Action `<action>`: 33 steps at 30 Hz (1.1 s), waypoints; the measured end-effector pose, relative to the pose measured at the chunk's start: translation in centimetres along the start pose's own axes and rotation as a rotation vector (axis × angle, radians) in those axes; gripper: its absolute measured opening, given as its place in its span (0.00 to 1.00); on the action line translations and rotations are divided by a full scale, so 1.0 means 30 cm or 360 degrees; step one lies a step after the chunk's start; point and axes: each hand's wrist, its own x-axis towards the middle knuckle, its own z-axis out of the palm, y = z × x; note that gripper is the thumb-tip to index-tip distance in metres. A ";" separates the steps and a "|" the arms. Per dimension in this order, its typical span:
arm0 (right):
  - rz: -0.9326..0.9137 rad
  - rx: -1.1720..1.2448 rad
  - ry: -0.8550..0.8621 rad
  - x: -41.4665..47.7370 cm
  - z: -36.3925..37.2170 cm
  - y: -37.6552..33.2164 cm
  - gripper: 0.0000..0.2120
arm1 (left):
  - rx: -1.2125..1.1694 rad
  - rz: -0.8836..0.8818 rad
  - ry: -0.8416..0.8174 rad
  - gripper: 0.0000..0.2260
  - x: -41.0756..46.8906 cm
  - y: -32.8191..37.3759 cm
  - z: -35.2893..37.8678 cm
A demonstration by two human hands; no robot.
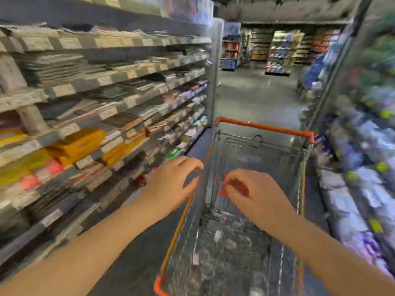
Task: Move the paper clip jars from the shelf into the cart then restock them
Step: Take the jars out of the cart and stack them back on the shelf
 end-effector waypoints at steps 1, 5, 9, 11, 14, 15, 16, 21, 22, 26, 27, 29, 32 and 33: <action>0.0037 -0.0041 -0.0030 -0.035 -0.021 0.063 0.07 | -0.0050 0.0010 -0.0046 0.08 0.024 0.034 0.072; 0.0248 0.0000 -0.0067 -0.133 -0.033 0.279 0.06 | -0.0239 -0.0117 -0.0214 0.10 0.087 0.127 0.317; 0.0581 0.0176 -0.0160 -0.190 0.085 0.462 0.07 | -0.0353 -0.0224 -0.0405 0.09 0.099 0.122 0.550; 0.0749 0.0236 -0.0227 -0.212 0.181 0.538 0.09 | -0.0354 -0.0278 -0.0502 0.09 0.097 0.081 0.673; 0.0930 0.0238 -0.0390 -0.238 0.347 0.635 0.13 | -0.0286 -0.0332 -0.0705 0.11 0.085 -0.017 0.873; 0.0994 0.0245 -0.0433 -0.242 0.401 0.658 0.14 | -0.0257 -0.0338 -0.0783 0.12 0.075 -0.056 0.937; 0.1072 0.0266 -0.0465 -0.240 0.454 0.680 0.15 | -0.0228 -0.0349 -0.0860 0.12 0.062 -0.100 1.001; 0.1335 0.0279 -0.0647 -0.206 0.732 0.776 0.19 | -0.0180 -0.0624 -0.1125 0.19 -0.046 -0.282 1.253; 0.1355 0.0257 -0.0714 -0.204 0.800 0.796 0.19 | -0.0134 -0.0700 -0.1196 0.21 -0.079 -0.316 1.296; 0.1453 0.0224 -0.1065 -0.235 1.084 0.888 0.25 | 0.0061 -0.1015 -0.1438 0.29 -0.218 -0.418 1.466; 0.1475 0.0212 -0.1126 -0.253 1.142 0.904 0.26 | 0.0084 -0.1148 -0.1490 0.33 -0.249 -0.424 1.501; 0.1496 0.0208 -0.1217 -0.299 1.240 0.919 0.27 | 0.0084 -0.1407 -0.1495 0.37 -0.305 -0.419 1.561; 0.1489 0.0242 -0.1267 -0.366 1.353 0.923 0.33 | 0.0103 -0.1505 -0.1445 0.36 -0.374 -0.410 1.641; 0.1483 0.0245 -0.1268 -0.386 1.385 0.924 0.35 | 0.0109 -0.1521 -0.1430 0.35 -0.388 -0.413 1.663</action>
